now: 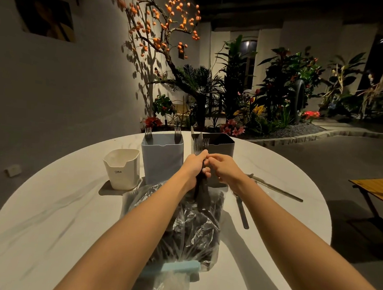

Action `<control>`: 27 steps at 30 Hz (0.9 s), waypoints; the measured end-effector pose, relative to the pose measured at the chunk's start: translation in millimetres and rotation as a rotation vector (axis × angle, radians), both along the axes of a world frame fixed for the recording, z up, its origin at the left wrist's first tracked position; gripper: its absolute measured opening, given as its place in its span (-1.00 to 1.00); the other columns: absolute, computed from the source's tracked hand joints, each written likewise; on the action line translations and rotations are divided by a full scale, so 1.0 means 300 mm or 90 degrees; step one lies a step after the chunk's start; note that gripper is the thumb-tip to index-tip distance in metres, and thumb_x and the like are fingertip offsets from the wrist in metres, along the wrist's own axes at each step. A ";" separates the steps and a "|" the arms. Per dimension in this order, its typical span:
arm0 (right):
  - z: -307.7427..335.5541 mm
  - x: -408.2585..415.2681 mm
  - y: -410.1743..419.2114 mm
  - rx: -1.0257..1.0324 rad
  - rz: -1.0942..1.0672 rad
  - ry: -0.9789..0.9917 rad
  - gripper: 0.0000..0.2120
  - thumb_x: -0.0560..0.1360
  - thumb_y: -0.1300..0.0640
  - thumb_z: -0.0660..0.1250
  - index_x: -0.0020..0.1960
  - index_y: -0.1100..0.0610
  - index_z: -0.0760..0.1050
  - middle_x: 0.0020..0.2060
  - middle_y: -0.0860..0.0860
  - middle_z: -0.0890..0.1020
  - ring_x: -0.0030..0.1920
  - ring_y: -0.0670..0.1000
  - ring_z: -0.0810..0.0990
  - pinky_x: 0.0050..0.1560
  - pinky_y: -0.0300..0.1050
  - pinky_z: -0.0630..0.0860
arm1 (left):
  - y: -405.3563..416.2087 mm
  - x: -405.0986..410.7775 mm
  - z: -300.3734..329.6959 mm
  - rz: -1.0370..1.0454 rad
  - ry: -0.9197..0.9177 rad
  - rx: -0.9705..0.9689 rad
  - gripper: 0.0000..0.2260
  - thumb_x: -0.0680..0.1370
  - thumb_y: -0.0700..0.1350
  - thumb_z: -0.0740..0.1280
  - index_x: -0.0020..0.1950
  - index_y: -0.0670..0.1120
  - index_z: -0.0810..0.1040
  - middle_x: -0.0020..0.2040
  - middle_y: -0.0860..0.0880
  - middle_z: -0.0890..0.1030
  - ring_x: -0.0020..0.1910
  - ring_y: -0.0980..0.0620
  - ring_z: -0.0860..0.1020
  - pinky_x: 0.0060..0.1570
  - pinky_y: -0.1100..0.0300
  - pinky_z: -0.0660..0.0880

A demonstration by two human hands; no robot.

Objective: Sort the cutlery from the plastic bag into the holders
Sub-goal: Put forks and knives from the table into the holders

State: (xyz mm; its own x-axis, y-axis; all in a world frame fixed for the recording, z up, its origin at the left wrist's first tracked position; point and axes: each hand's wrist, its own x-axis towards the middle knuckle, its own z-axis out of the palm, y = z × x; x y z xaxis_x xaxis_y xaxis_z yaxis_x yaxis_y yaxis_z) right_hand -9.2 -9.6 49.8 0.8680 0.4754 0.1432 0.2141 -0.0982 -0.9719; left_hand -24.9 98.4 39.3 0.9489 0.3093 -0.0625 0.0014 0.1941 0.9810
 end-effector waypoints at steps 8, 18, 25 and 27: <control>0.013 0.051 0.030 -0.036 -0.008 0.031 -0.75 0.65 0.13 0.15 -0.07 0.19 0.54 -0.44 0.02 0.32 -0.66 -0.19 0.20 -0.63 -0.35 0.12 | 0.032 -0.008 0.022 -0.054 0.004 0.004 -0.83 0.65 -0.04 0.22 -0.03 -0.13 0.43 -0.44 0.02 0.25 -0.60 0.16 0.18 -0.63 0.35 0.19; 0.007 0.067 0.045 -0.019 0.046 0.046 -0.73 0.63 0.14 0.19 -0.20 0.19 0.48 -0.40 0.03 0.43 -0.46 -0.13 0.33 -0.49 -0.33 0.20 | 0.062 -0.019 0.034 -0.045 -0.018 0.095 -0.69 0.65 0.04 0.18 0.01 -0.20 0.49 -0.46 -0.03 0.46 -0.57 0.09 0.37 -0.50 0.25 0.44; 0.001 0.069 0.069 0.008 -0.021 0.018 -0.72 0.57 0.05 0.31 -0.27 0.15 0.48 -0.35 0.04 0.52 -0.28 -0.01 0.46 -0.36 -0.22 0.27 | 0.083 -0.004 0.025 0.048 -0.043 0.083 -0.72 0.64 0.03 0.22 0.03 -0.16 0.58 -0.13 -0.19 0.66 -0.35 -0.05 0.61 -0.30 0.10 0.61; 0.003 0.070 0.065 -0.011 -0.026 -0.001 -0.70 0.58 0.04 0.29 -0.27 0.16 0.45 -0.35 0.07 0.51 -0.33 -0.03 0.43 -0.39 -0.25 0.27 | 0.092 -0.002 0.017 0.084 -0.040 0.101 -0.74 0.65 0.01 0.20 0.02 -0.15 0.56 -0.06 -0.18 0.67 -0.18 -0.09 0.67 -0.21 0.07 0.64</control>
State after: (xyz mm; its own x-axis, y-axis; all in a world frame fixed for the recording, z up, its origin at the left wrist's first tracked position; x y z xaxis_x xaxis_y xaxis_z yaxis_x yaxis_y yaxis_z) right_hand 12.0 9.8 50.8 0.8865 0.4421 0.1370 0.2113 -0.1233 -0.9696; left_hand -25.4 126.1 44.5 0.9002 0.4319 0.0558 -0.0765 0.0309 0.9966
